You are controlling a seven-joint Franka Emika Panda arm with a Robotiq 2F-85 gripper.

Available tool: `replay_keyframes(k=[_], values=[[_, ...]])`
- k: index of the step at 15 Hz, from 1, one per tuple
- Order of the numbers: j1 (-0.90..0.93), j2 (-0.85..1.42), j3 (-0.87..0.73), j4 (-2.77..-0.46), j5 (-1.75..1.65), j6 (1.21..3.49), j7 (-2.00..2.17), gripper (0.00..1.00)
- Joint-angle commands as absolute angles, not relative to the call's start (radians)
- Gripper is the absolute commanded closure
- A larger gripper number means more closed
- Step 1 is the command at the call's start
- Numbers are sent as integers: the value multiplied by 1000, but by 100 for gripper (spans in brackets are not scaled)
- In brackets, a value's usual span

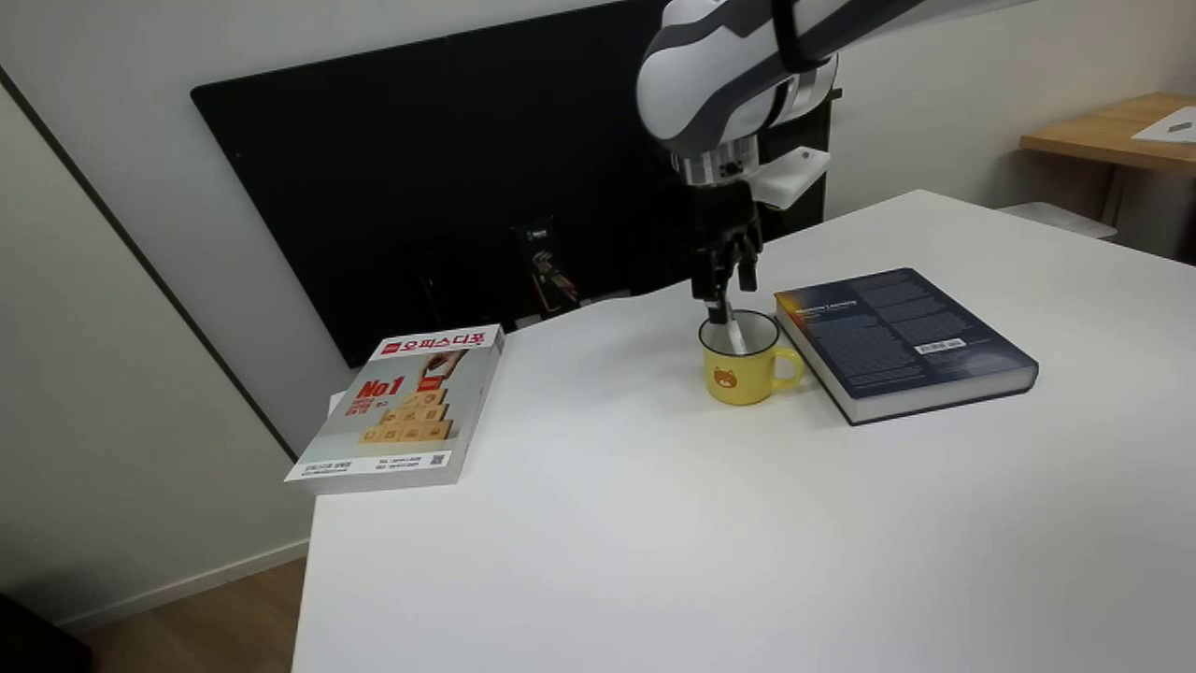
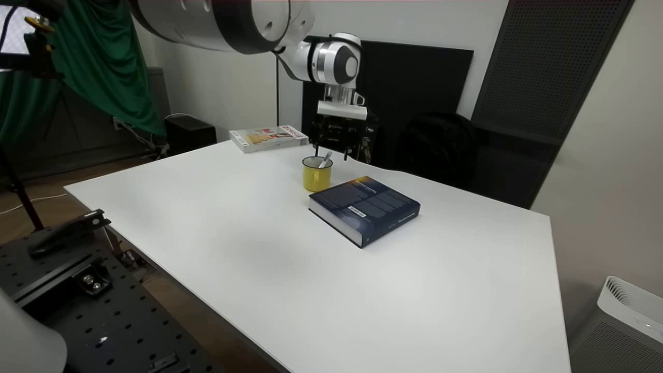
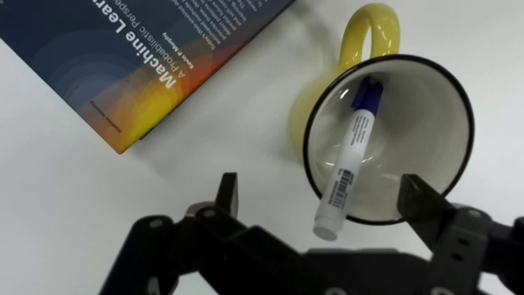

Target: Place the marker on the table

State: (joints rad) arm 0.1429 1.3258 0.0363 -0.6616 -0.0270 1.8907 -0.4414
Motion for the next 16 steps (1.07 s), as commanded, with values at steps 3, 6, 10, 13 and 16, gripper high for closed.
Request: replay_keyframes(k=[3, 6, 10, 13, 16], values=[[156, 1349, 12, -615, -53, 1875, -428, 0], [159, 1348, 11, -615, -59, 1877, -428, 0], [170, 1347, -2, -619, -80, 1897, -425, 0], [174, 1346, -4, -621, -90, 1906, -424, 0], [179, 1345, -7, -622, -96, 1913, -426, 25]])
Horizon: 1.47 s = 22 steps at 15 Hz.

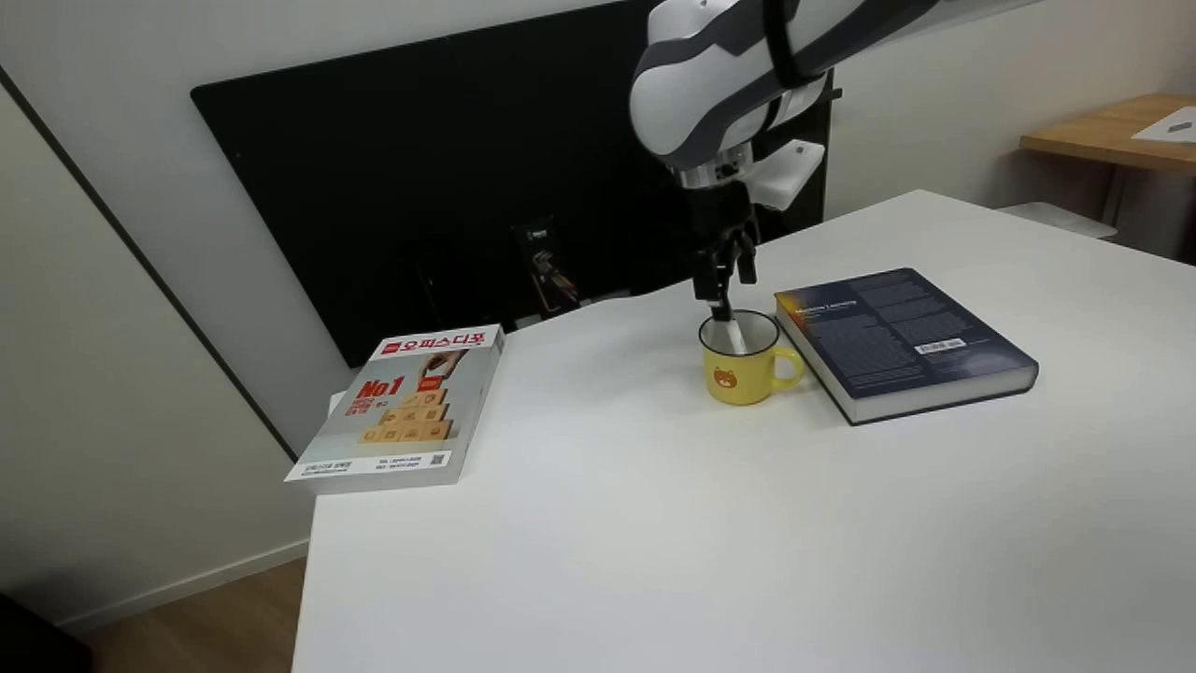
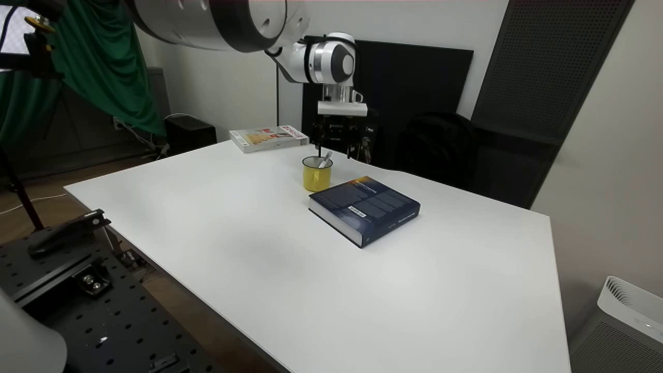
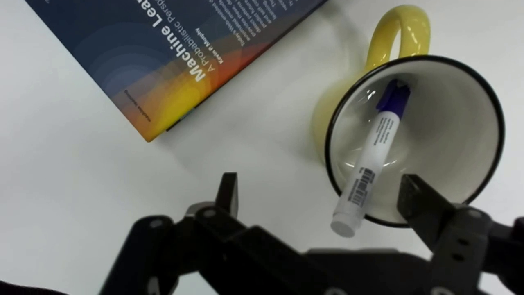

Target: Place the marker on the table

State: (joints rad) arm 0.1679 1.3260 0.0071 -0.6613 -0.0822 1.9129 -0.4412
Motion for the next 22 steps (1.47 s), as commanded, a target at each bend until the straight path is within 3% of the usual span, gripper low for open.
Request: replay_keyframes(k=[1, 10, 14, 22], values=[[180, 1345, -10, -623, -96, 1913, -425, 27], [190, 1348, -19, -616, -113, 1898, -417, 87], [194, 1352, -24, -600, -113, 1840, -412, 97], [203, 1328, -12, -536, -100, 1671, -433, 95]])
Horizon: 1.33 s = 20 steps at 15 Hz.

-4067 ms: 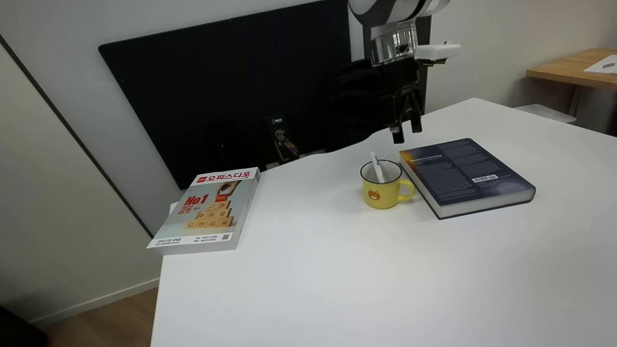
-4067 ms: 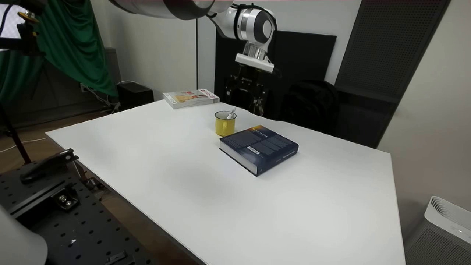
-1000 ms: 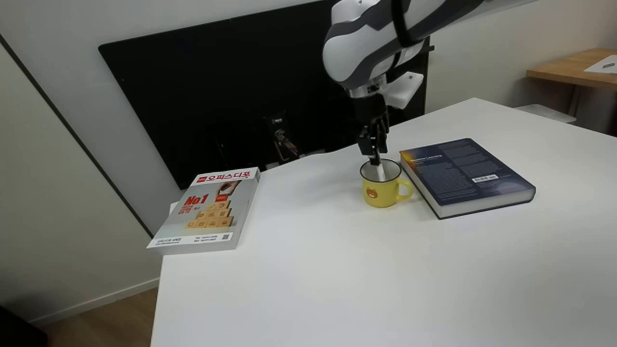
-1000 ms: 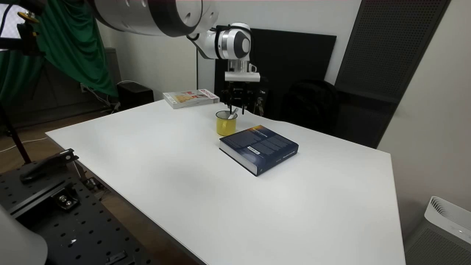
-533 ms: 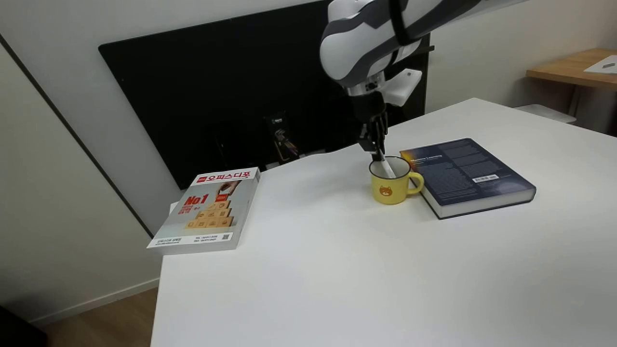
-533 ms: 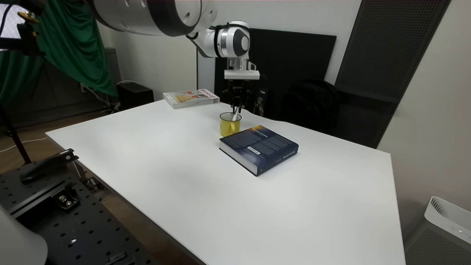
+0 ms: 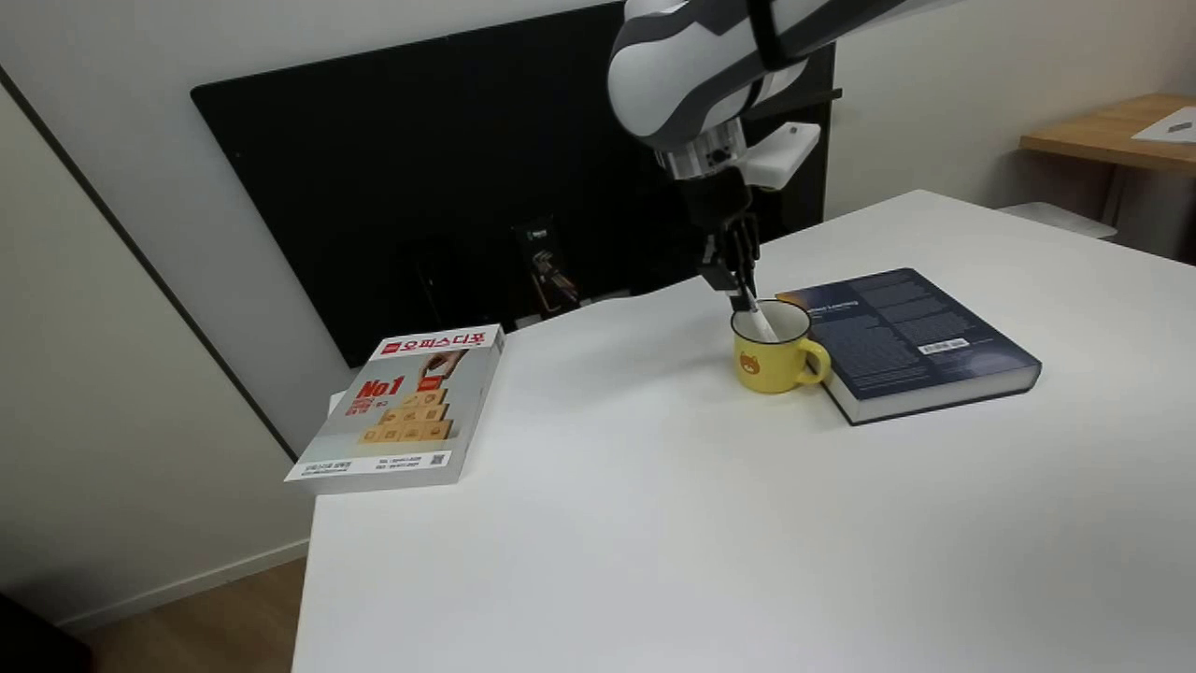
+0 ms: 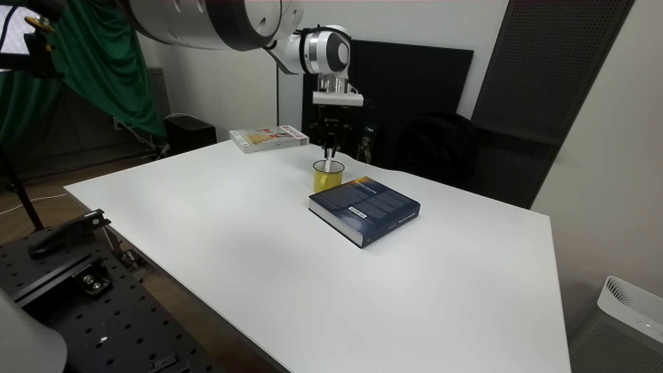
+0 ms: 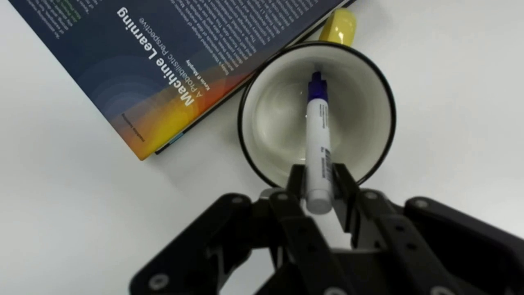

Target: Place the marker on the table

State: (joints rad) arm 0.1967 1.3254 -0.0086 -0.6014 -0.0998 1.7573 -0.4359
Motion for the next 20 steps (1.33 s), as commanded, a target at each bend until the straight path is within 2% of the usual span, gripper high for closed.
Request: replay_keyframes(k=[1, 11, 20], values=[[203, 1323, -12, -526, -100, 1646, -435, 95], [194, 1274, -63, -486, -152, 1607, -444, 95], [251, 1233, 11, -507, -121, 1476, -673, 95]])
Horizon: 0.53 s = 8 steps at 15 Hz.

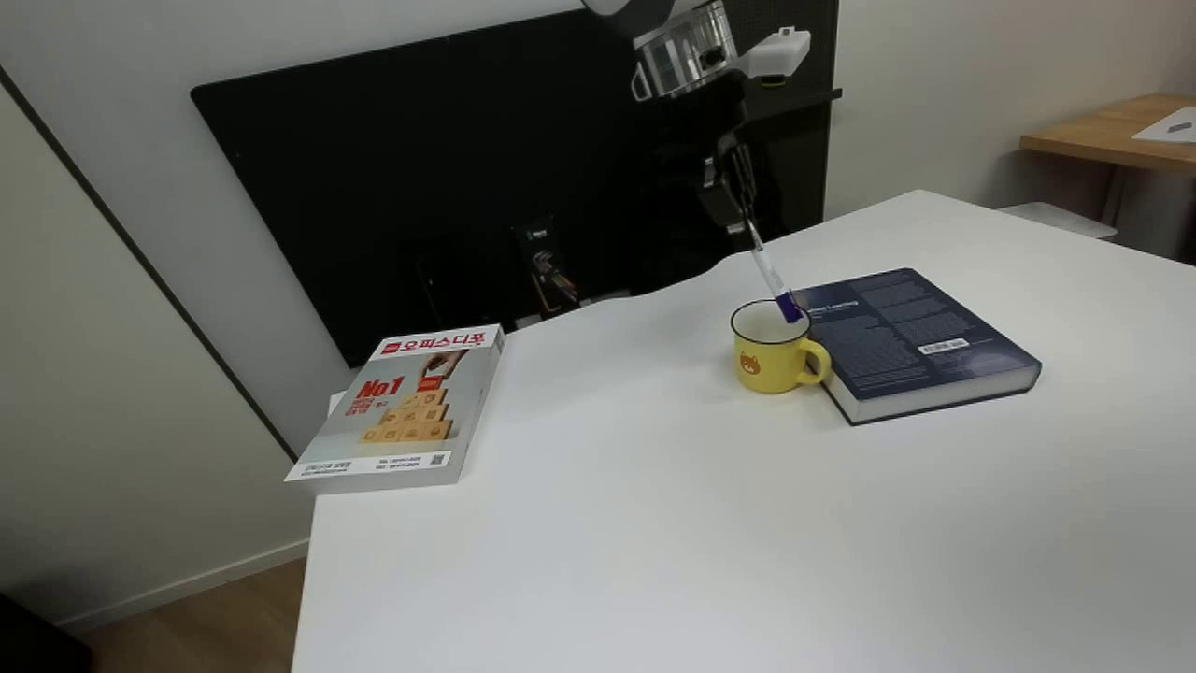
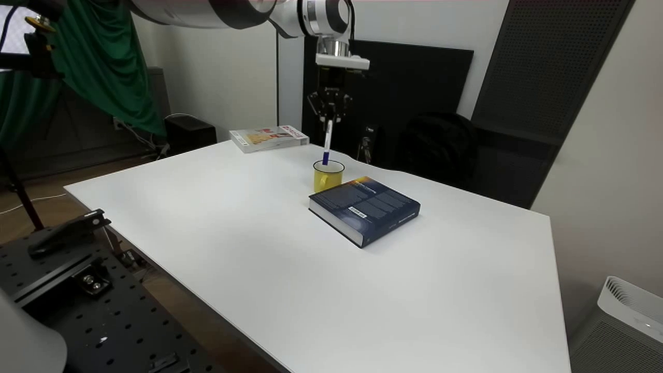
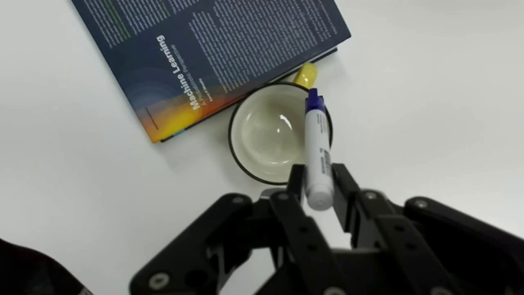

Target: Place the marker on the table

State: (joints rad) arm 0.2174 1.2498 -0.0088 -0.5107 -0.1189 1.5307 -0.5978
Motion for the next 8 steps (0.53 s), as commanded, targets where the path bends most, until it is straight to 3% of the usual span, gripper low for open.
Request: replay_keyframes(k=[1, 8], values=[[267, 1234, 19, -511, -123, 1465, -706, 95], [361, 1289, 33, -561, -139, 1414, -922, 95]])
